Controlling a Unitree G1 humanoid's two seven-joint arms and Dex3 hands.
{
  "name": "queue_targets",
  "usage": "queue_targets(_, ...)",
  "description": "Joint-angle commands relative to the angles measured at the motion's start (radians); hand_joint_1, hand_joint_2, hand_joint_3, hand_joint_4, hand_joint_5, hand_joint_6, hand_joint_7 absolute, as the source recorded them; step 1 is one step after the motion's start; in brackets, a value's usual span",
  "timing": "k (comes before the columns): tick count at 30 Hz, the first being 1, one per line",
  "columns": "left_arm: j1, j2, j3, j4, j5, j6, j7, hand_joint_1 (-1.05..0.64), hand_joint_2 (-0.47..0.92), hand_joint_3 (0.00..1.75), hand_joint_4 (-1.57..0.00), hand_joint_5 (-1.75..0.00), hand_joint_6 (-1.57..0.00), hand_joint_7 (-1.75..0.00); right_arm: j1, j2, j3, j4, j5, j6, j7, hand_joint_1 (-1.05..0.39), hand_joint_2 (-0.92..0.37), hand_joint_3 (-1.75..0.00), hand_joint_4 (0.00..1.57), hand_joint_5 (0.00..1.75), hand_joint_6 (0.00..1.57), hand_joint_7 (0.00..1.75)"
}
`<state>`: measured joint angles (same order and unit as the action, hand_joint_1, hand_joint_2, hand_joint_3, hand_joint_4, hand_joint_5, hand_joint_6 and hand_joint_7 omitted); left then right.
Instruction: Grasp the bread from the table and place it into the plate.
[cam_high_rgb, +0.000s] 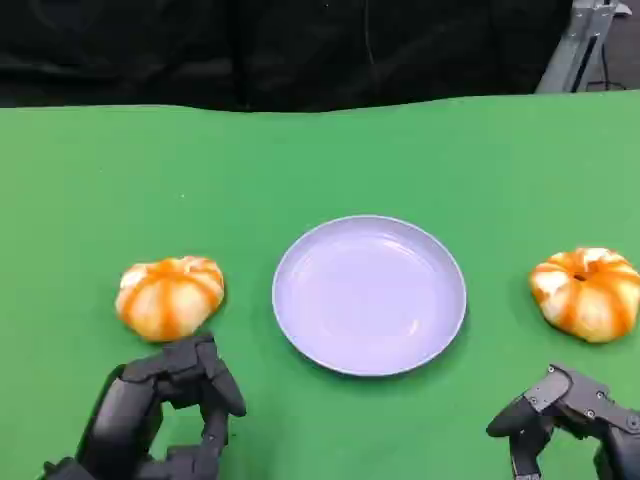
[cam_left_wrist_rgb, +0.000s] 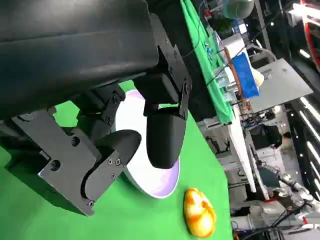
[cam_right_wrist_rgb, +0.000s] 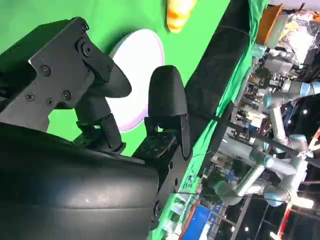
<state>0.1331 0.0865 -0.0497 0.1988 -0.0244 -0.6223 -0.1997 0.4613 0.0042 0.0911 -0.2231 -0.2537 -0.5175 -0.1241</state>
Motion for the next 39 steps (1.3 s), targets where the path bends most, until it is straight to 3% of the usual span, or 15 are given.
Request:
queue_targets(1,0.006,0.014,0.006,-0.008,-0.007,-0.001,-0.009,-0.02,0.30,1.48,-0.86,-1.74,-0.82,-1.56,0.003,0.000,-0.002,-0.013,0.000,0.010,-0.005,0.09,-0.37,-1.32,0.79,1.67,0.78,1.31)
queue_targets(20,0.008,0.011,0.010,-0.009,-0.034,0.000,-0.028,0.02,0.31,1.46,-0.83,-1.72,-0.79,-1.54,0.006,-0.001,0.001,-0.006,0.003,0.002,-0.005,0.10,-0.37,-1.32,0.80,1.67,0.78,1.31)
queue_targets(23,0.010,0.004,0.013,-0.021,-0.055,0.016,-0.028,0.01,0.39,1.31,-0.79,-1.54,-0.74,-1.30,0.009,-0.001,0.002,-0.012,-0.005,0.009,-0.006,0.09,-0.38,-1.30,0.79,1.67,0.78,1.31)
queue_targets(27,0.010,0.006,0.017,-0.044,-0.016,0.051,0.003,-0.06,0.59,0.85,-0.71,-1.10,-0.72,-0.70,0.006,0.002,0.002,-0.011,-0.001,0.015,-0.006,0.09,-0.39,-1.28,0.79,1.68,0.78,1.31)
queue_targets(28,0.007,0.015,0.019,-0.051,0.013,0.065,0.013,-0.07,0.61,0.81,-0.71,-1.07,-0.73,-0.64,0.005,0.002,0.002,-0.009,0.002,0.014,-0.004,0.09,-0.39,-1.28,0.79,1.69,0.78,1.31)
queue_targets(30,-0.002,0.033,0.022,-0.058,0.072,0.088,0.030,-0.16,0.73,0.49,-0.61,-0.92,-0.67,-0.34,0.001,0.003,0.003,-0.004,-0.001,0.013,-0.007,0.08,-0.38,-1.28,0.79,1.69,0.78,1.31)
queue_targets(33,-0.021,0.066,0.025,-0.087,0.220,0.132,0.091,-0.29,0.83,0.20,-0.50,-0.74,-0.63,-0.14,-0.004,0.006,0.005,0.000,-0.010,0.012,-0.011,0.10,-0.38,-1.29,0.80,1.68,0.78,1.31)
queue_targets(39,-0.067,0.117,0.006,-0.166,0.473,0.258,0.189,-0.38,0.90,0.04,-0.30,-0.64,-0.51,-0.01,-0.010,0.009,0.007,0.007,-0.005,0.016,-0.011,0.09,-0.38,-1.31,0.80,1.68,0.78,1.31)
